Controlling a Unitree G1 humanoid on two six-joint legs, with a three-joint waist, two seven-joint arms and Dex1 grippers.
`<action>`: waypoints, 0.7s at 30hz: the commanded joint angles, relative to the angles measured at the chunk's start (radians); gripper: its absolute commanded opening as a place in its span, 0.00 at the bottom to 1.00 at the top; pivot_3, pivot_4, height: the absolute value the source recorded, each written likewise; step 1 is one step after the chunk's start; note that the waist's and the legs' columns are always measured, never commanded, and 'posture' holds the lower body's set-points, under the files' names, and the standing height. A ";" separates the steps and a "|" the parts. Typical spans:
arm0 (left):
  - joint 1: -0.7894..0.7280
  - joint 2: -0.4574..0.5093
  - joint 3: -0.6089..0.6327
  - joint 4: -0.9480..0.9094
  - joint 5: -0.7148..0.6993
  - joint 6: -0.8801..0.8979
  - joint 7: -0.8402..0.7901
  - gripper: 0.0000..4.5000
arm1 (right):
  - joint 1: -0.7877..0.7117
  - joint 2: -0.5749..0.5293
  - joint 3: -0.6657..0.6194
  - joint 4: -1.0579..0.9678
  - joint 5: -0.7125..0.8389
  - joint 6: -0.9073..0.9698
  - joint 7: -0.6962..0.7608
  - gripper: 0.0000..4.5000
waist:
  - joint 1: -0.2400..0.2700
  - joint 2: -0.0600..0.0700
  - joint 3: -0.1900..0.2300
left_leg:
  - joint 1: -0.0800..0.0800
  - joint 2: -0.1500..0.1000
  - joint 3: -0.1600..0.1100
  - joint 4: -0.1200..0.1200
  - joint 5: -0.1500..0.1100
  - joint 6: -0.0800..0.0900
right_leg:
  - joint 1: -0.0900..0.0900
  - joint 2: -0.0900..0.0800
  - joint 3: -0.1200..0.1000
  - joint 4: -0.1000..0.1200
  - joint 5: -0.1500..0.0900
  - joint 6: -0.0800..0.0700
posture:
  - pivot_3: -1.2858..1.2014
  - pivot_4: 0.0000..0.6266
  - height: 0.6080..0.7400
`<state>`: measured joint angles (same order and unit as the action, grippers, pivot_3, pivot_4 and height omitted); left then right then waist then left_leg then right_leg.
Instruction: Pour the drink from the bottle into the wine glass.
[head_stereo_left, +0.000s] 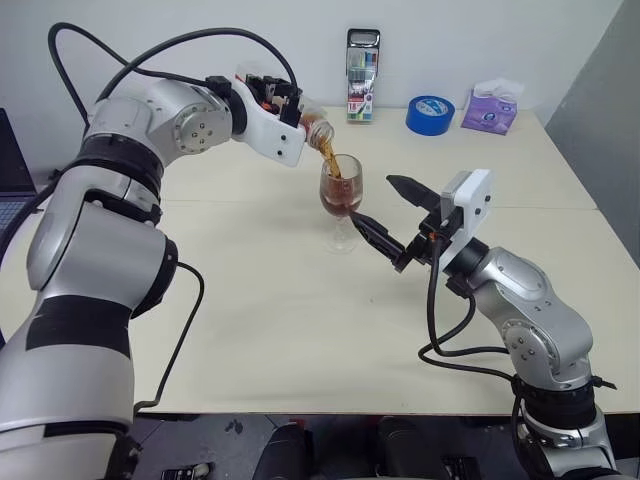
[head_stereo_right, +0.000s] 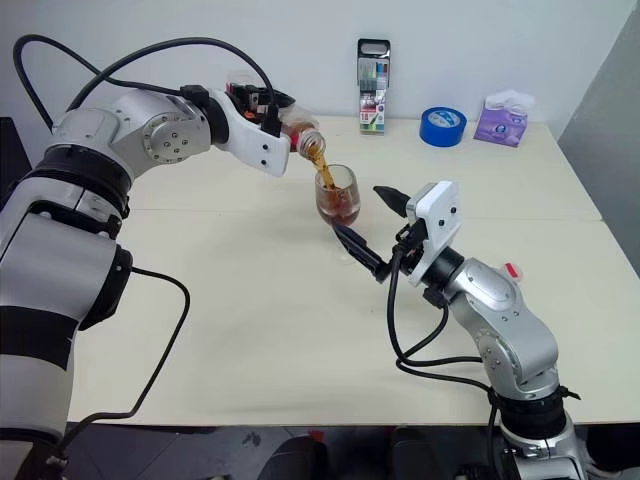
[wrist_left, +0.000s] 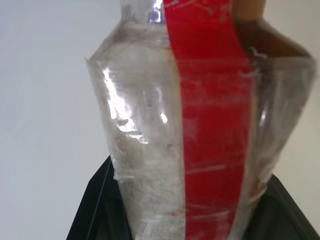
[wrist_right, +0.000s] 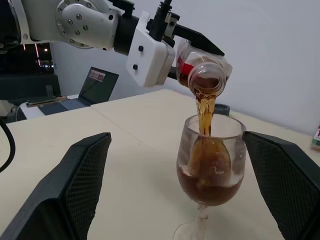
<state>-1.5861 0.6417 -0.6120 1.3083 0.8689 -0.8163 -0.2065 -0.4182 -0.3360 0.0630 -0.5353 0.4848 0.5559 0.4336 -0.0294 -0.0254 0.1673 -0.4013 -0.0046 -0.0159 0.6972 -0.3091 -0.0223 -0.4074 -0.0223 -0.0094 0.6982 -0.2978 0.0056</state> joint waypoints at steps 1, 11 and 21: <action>-0.026 0.000 0.038 0.000 -0.049 0.006 -0.013 0.40 | -0.009 -0.002 -0.006 -0.041 0.003 -0.004 -0.002 1.00 | 0.000 0.000 0.000 | 0.000 0.000 0.000 0.000 0.000 0.000 | 0.000 0.000 0.000 0.000 0.000 0.000 | 0.52 0.24 1.00; 0.038 -0.015 0.162 -0.011 -0.222 0.015 -0.180 0.40 | -0.011 -0.006 -0.007 -0.033 0.014 0.007 0.006 1.00 | -0.002 0.000 0.000 | 0.000 0.000 0.000 0.000 0.000 0.000 | 0.000 0.000 0.000 0.000 0.000 0.000 | 0.52 0.24 1.00; 0.168 -0.111 0.510 -0.114 -0.675 0.243 -0.498 0.40 | -0.033 -0.007 -0.002 -0.013 0.041 0.025 0.051 1.00 | -0.003 0.000 0.000 | 0.000 0.000 0.000 0.001 0.000 0.000 | 0.000 0.000 0.000 0.001 0.000 0.000 | 0.52 0.24 1.00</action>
<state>-1.4113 0.5277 -0.1575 1.2523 0.2732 -0.6123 -0.6784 -0.4302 -0.3391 0.0641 -0.5331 0.4999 0.5831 0.4679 -0.0320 -0.0255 0.1671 -0.4013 -0.0043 -0.0162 0.6987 -0.3090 -0.0223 -0.4073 -0.0225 -0.0095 0.6989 -0.2978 0.0056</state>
